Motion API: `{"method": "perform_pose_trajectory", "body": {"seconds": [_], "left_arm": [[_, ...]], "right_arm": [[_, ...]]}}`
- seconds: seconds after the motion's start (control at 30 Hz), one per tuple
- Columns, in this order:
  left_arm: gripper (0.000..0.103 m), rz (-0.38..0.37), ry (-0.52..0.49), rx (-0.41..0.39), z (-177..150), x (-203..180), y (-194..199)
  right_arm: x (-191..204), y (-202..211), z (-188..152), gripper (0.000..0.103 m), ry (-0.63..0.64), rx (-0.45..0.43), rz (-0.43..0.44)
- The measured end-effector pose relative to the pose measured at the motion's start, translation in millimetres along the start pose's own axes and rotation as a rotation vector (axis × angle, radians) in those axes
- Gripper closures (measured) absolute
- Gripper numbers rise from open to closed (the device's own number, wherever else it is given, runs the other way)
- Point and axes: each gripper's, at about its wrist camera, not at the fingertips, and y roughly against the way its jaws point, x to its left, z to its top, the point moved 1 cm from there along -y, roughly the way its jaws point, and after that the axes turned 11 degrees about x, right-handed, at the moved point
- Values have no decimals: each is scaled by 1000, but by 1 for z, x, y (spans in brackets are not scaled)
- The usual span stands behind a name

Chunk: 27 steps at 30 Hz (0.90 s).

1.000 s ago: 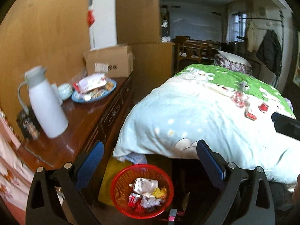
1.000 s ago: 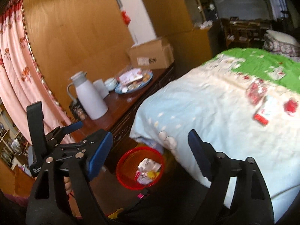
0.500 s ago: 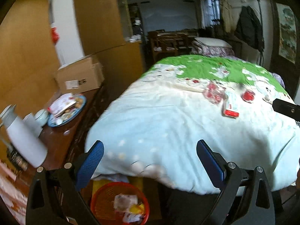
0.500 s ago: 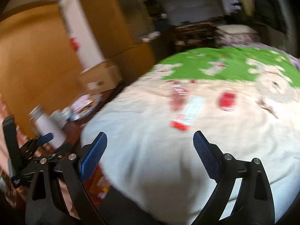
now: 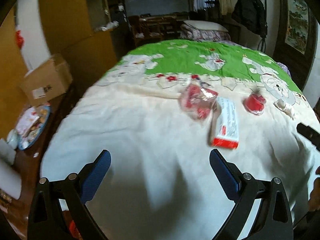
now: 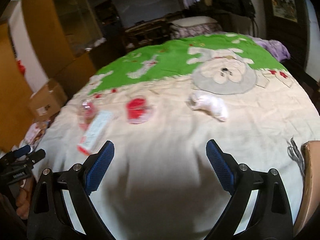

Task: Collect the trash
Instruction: 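Grasp the clear snack bag with the left tool while the right tool grasps the white cloth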

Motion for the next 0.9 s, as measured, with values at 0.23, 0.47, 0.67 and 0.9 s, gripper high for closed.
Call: {"method": "perform_pose_trajectory", "body": {"seconds": [0.23,0.47,0.67,0.9], "left_arm": [[6,-47,-46,5,57,-29,-43],[6,-105,-57,44,88,-42,-84],[6,-166,29,63,98,-34,-115],[6,-178,83,83,90,-24,-138]], "right_arm": [[-19,-26,12,13,-41,2,-13],[-25,-39,11,13,-61,37,18],[-27,-47,14,12,-69,59,35],[-35,-47,14,13,-113,30,70]]}}
